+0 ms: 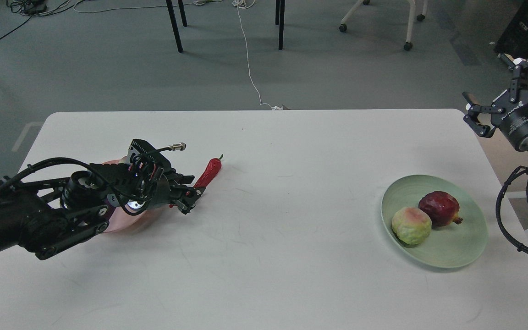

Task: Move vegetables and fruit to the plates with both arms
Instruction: 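Lift the left gripper and reach to the red chili pepper, then grasp the red chili pepper and place it on the pink plate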

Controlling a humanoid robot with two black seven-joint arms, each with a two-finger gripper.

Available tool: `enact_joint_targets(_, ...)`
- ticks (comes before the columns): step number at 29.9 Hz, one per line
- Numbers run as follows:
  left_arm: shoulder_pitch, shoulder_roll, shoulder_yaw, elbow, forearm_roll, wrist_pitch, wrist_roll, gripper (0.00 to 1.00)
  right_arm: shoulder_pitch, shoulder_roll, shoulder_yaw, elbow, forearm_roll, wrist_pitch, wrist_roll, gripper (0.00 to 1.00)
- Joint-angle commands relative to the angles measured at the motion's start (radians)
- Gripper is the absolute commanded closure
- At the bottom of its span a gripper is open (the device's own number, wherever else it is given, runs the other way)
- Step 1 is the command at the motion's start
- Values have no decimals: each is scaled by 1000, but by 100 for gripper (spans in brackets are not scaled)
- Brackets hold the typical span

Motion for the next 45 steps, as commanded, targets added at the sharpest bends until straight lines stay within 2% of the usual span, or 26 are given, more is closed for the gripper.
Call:
enact_joint_targets(1, 11, -3, -2, 13, -2, 0, -1, 71, 0, -1, -1, -1, 0, 0, 0, 1)
enact_joint_targets(4, 11, -2, 15, 4, -2, -2, -1, 84, 0, -1, -1, -1, 0, 0, 0, 1)
enact_joint_targets(9, 5, 6, 28, -4, -6, 1, -2, 92, 0, 0, -1, -1, 0, -2, 0, 1)
enact_joint_targets(12, -4, 26, 15, -57, -11, 3, -2, 93, 0, 0, -1, -1, 0, -2, 0, 1)
enact_joint_targets(18, -35, 188, -28, -241, -87, 0, 1, 93, 0, -4, -1, -3, 0, -2, 0, 1)
enact_joint_targets(26, 8, 470, -17, -337, -98, 9, -44, 92, -6, -3, -1, -4, 0, -3, 0, 1)
enact_joint_targets(33, 102, 500, -17, -320, -101, 49, -47, 91, -6, 8, -3, -3, 0, -5, 0, 1)
enact_joint_targets(36, 105, 495, -17, -317, -103, 50, -45, 86, -3, 8, -3, -1, 0, -5, 0, 1)
enact_joint_targets(37, 105, 495, -17, -317, -103, 49, -45, 79, -2, 8, -3, -1, 0, -5, 0, 1)
enact_joint_targets(40, 105, 494, -17, -317, -104, 49, -44, 52, -1, 3, -5, -1, 0, -5, 0, 1)
enact_joint_targets(45, 103, 494, -17, -317, -103, 47, -45, 46, -1, 0, -6, -1, 0, -5, 0, 1)
